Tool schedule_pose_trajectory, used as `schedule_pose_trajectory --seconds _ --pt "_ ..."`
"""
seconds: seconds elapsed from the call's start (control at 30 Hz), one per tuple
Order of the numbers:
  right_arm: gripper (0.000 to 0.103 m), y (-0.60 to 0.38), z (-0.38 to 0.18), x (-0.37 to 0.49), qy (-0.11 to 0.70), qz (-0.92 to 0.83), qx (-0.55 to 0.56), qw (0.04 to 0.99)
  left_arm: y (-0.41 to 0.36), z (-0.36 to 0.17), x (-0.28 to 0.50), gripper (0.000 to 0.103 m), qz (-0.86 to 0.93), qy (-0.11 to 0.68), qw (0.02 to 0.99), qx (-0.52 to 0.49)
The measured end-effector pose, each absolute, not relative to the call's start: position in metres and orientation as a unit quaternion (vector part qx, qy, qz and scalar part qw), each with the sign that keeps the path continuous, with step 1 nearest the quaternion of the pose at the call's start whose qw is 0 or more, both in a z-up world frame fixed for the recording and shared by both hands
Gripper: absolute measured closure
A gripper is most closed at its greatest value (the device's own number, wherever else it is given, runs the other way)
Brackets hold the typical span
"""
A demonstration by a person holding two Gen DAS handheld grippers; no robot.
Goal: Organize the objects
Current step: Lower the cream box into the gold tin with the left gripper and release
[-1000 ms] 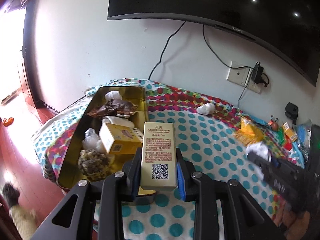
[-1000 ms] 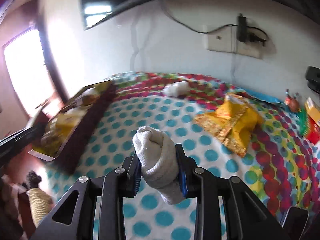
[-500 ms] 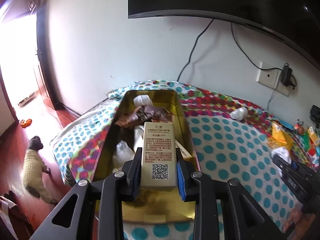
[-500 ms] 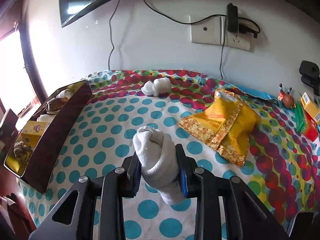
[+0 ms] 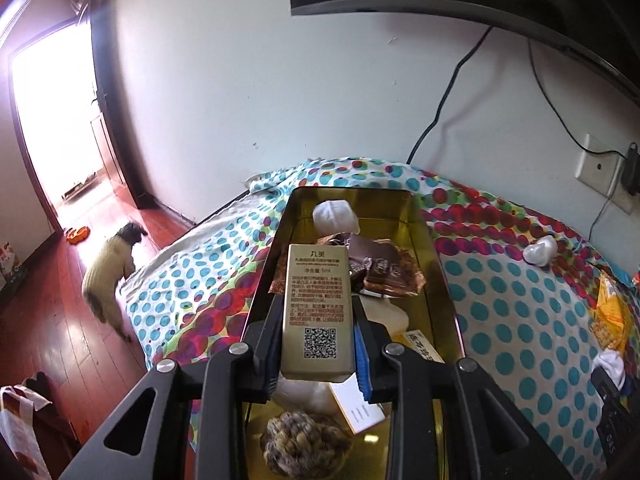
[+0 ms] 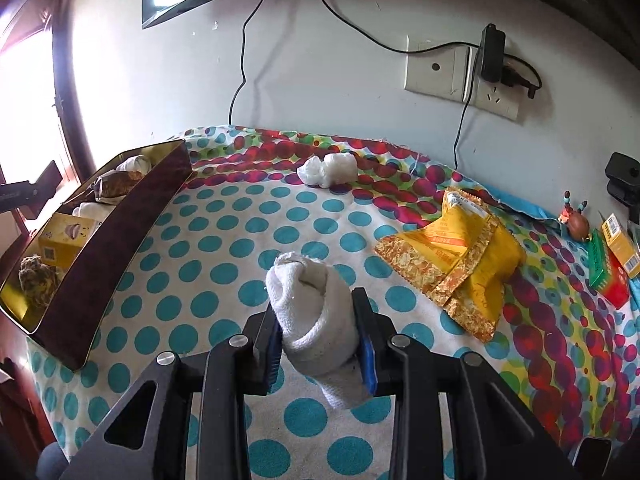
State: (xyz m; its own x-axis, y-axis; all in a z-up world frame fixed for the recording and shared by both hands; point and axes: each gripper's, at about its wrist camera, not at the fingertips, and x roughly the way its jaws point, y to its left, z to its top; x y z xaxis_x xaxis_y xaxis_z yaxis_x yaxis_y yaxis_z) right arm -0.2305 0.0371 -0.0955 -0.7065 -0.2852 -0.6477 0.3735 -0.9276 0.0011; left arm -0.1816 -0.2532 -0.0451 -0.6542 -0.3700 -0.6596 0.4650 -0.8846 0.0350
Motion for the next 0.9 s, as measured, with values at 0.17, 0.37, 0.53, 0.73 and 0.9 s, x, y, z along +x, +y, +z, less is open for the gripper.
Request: schedule_pose_trajectory --seconds 0.17,0.37,0.53,0.73,0.9 --pt "0.073 0.038 -0.096 -0.232 0.063 -0.92 0.343 0.178 -0.259 -0.051 -0.186 0.073 -0.903 0.076 0.233 0.352" --pt "0.072 0.037 -0.098 -0.233 0.065 -0.919 0.346 0.179 -0.261 -0.054 -0.191 0.055 -0.901 0.076 0.235 0.357" --pt "0.071 0.037 -0.098 -0.233 0.066 -0.918 0.347 0.179 -0.258 -0.056 -0.19 0.028 -0.904 0.071 0.226 0.355" --pt "0.069 0.037 -0.098 -0.234 0.067 -0.918 0.35 0.177 -0.253 -0.052 -0.181 0.023 -0.909 0.064 0.231 0.342" --pt "0.069 0.037 -0.098 -0.234 0.07 -0.917 0.35 0.177 -0.242 -0.042 -0.166 0.023 -0.915 0.06 0.225 0.33"
